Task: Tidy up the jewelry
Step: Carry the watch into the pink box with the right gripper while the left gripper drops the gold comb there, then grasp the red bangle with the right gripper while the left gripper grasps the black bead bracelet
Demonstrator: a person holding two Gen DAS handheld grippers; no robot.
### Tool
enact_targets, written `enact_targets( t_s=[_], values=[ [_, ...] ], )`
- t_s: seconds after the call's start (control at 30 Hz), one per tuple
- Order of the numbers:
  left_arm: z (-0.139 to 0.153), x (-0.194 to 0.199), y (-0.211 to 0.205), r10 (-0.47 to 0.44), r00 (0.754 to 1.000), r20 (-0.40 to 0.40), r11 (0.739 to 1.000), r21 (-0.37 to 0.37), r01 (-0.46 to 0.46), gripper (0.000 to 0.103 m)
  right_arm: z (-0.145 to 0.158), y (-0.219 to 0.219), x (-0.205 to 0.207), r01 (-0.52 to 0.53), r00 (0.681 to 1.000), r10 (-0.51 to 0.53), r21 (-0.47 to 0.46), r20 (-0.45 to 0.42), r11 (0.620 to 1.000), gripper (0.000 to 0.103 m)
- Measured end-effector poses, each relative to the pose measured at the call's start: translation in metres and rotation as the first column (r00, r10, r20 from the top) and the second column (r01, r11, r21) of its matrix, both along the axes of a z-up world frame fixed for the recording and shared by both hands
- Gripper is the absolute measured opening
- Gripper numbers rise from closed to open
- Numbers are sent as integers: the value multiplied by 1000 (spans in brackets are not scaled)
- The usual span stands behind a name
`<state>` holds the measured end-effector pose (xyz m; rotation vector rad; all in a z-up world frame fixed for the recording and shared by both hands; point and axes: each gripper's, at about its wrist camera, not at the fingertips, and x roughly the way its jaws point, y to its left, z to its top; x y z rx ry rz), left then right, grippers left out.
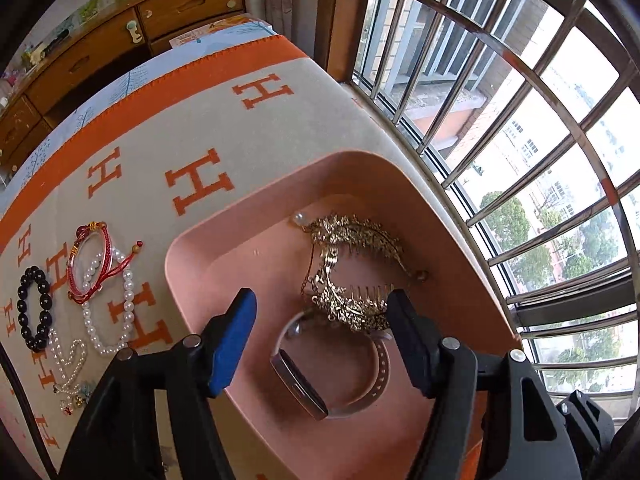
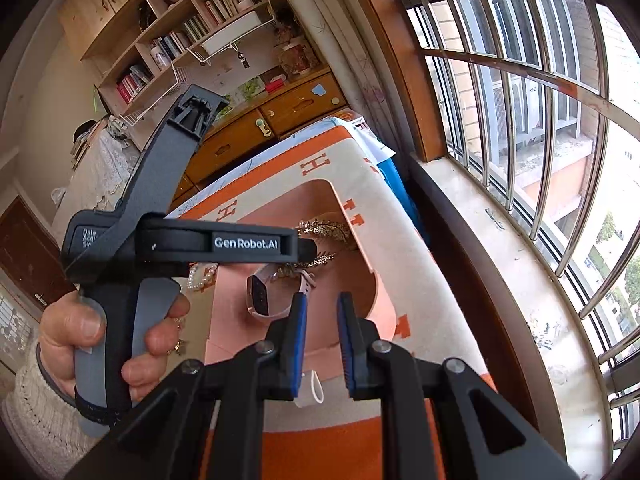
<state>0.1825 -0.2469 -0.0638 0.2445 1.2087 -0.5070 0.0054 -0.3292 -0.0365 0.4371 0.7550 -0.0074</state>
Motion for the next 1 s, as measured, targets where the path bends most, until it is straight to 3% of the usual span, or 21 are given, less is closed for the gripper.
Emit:
enact_targets(
  t_s=[0.2,0.23,0.37,0.63,0.83,1.0],
  values=[
    [14,-26,3,-7,997,72,1000,19,6,72,3,7,-2,-17,1000,17,-6,-9,1000,16],
    [19,-30,7,-3,996,91,1000,14,2,76,3,8,-2,-19,1000,19,-9,-9,1000,16],
    [34,-45,26,27,991,132,999,-32,-23,77,7,14,-2,-26,1000,26,-18,-12,999,16],
    [54,-65,91,143,979,148,985,-117,-126,77,15,35,-2,-68,998,67,-46,-21,997,16],
    [63,-76,146,234,960,155,967,-136,-214,77,23,58,1,-115,993,114,-70,-26,991,16],
    [77,-82,200,306,930,205,950,-127,-285,77,37,82,11,-178,984,175,-96,-31,979,16]
  ],
)
